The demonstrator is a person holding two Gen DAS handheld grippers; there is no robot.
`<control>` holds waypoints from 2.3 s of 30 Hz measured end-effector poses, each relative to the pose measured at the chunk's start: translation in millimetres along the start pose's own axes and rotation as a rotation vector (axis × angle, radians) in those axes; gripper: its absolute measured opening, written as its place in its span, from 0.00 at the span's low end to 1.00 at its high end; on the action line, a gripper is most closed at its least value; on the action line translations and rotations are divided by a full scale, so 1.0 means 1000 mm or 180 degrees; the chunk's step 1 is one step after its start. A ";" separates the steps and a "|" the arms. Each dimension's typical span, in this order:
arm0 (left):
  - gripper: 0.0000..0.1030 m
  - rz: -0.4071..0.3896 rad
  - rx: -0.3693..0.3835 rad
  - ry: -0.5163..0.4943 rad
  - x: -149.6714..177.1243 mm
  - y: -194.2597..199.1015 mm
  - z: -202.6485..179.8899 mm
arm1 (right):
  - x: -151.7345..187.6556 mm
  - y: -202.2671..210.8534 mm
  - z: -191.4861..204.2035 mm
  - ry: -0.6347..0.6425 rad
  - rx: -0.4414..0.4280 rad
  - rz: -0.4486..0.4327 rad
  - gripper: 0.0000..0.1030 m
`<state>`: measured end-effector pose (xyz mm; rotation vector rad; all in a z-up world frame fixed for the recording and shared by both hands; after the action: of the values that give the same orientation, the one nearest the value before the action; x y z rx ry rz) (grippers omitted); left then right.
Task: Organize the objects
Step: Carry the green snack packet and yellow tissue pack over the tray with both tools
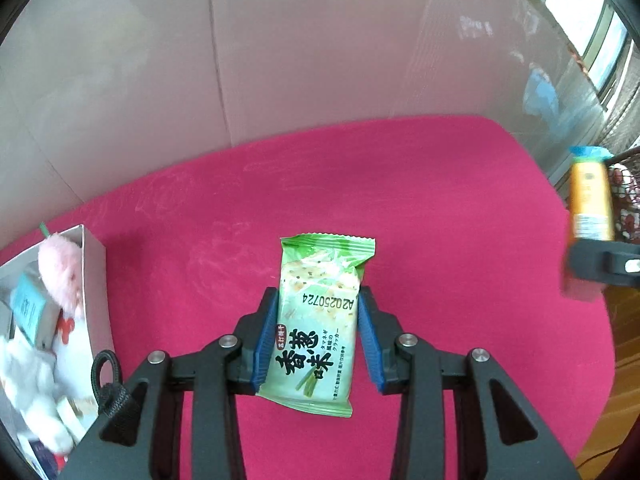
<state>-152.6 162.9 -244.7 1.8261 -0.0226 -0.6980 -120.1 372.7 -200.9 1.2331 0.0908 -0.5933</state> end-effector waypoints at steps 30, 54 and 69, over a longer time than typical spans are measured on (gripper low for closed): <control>0.36 -0.0499 -0.0246 0.0602 0.027 0.118 0.013 | 0.014 0.047 0.124 0.0695 -0.0071 -0.0291 0.59; 0.36 -0.0871 -0.0625 0.1056 0.058 0.201 0.117 | 0.044 0.044 0.254 0.1352 -0.0292 -0.0258 0.59; 0.36 -0.0972 -0.0727 0.1258 0.076 0.227 0.169 | 0.064 0.034 0.308 0.1651 -0.0299 -0.0176 0.59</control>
<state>-97.9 -93.5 -114.6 1.7315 0.5837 -0.5118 -126.6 76.7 -88.4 1.2707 0.5824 -0.3003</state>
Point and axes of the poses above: each gripper's, at about its wrist camera, not at the fingertips, and y roughly against the way its jaws point, z to its left, x to its underside, the point moved 7 cm from there along -y, roughly the way its jaws point, and after that the axes turned 12 degrees about y, right-handed, at the moved point
